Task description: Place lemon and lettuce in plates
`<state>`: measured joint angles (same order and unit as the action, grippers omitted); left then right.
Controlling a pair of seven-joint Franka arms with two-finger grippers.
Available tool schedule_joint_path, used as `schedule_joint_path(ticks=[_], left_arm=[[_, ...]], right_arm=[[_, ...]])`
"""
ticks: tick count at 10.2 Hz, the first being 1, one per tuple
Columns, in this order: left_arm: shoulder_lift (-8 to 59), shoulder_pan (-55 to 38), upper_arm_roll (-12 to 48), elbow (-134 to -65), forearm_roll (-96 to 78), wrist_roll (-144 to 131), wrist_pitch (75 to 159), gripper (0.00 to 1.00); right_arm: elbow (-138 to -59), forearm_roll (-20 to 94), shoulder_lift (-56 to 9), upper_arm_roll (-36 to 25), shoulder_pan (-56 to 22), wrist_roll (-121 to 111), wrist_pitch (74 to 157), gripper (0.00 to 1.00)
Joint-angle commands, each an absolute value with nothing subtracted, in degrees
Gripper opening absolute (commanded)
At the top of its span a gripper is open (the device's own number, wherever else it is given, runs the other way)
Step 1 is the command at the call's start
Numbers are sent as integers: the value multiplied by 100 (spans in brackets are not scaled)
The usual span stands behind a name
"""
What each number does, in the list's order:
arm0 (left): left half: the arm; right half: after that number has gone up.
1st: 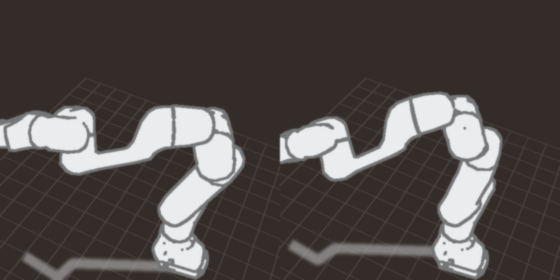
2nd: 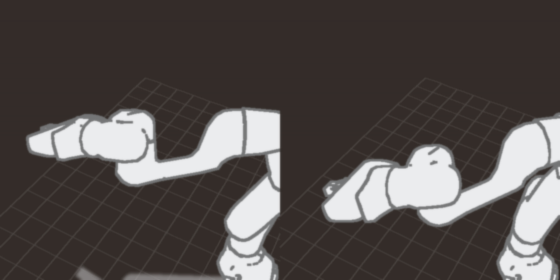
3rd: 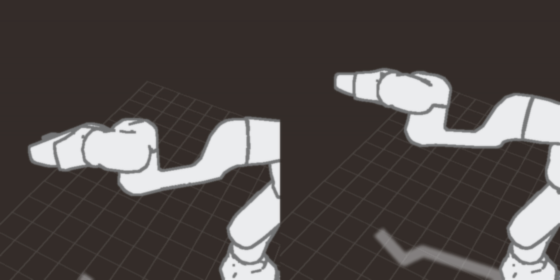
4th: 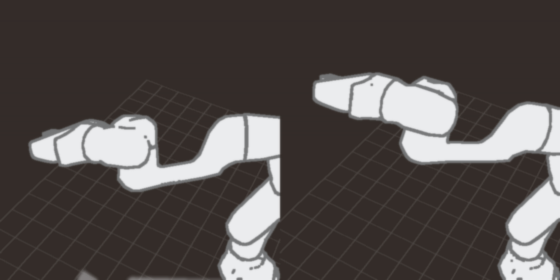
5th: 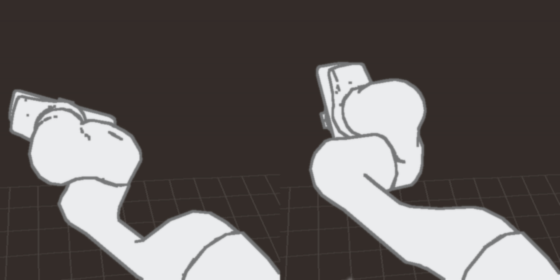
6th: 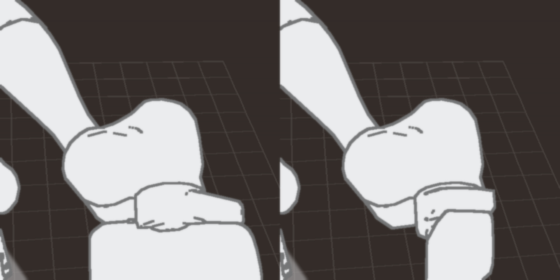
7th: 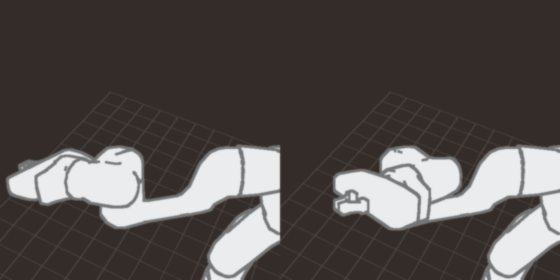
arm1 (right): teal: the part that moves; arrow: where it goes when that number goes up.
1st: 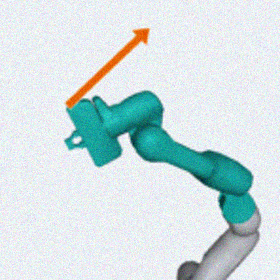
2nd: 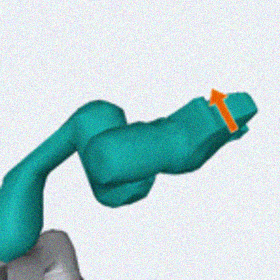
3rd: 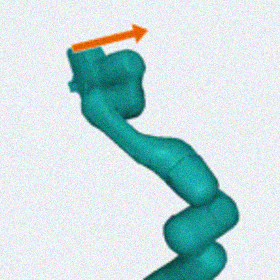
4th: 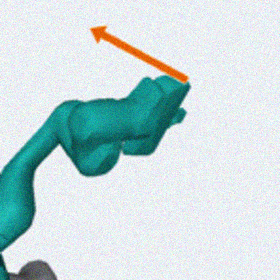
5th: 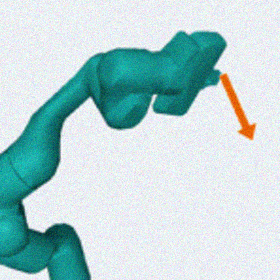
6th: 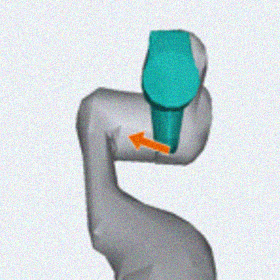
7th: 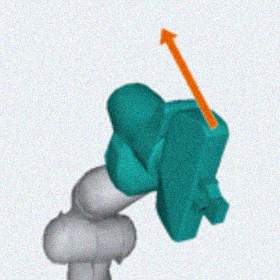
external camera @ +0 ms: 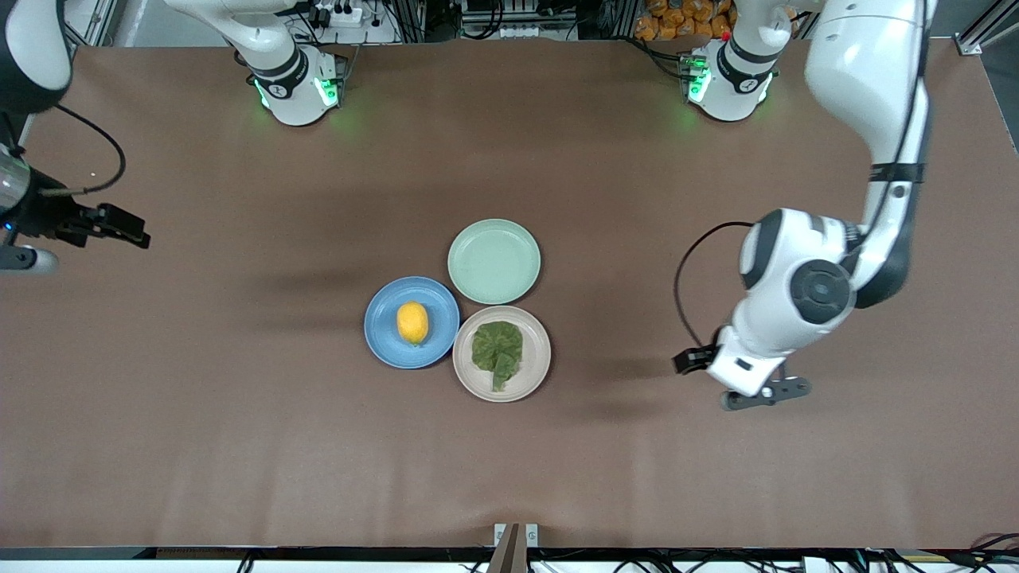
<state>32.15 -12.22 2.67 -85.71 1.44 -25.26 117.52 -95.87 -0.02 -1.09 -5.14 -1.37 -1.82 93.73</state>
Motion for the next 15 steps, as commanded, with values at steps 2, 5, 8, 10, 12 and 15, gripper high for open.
schedule_joint_path(ticks=[2,5,8,10,12,15], left_arm=[[2473,-897,360,-9330,88,-1979,10882,100],[1541,-826,334,-10631,70,-1670,10890,100],[776,-379,334,-10942,-104,-986,10890,100],[363,-369,325,-10890,-79,-976,10898,100],[-59,-369,334,-10794,-35,-976,10942,100],[-438,-387,430,-10337,8,-924,10611,100]], right_arm=[[-8791,-62,-88,-396,9,-237,8571,100],[-8359,-18,-79,-439,-26,-246,8183,100],[-8367,-18,52,-457,-79,-229,8174,100],[-8376,-18,166,-448,-79,-220,8165,100],[-8393,-18,246,-457,-79,-228,8165,100],[-8429,-18,229,-448,-105,-229,8217,100]])
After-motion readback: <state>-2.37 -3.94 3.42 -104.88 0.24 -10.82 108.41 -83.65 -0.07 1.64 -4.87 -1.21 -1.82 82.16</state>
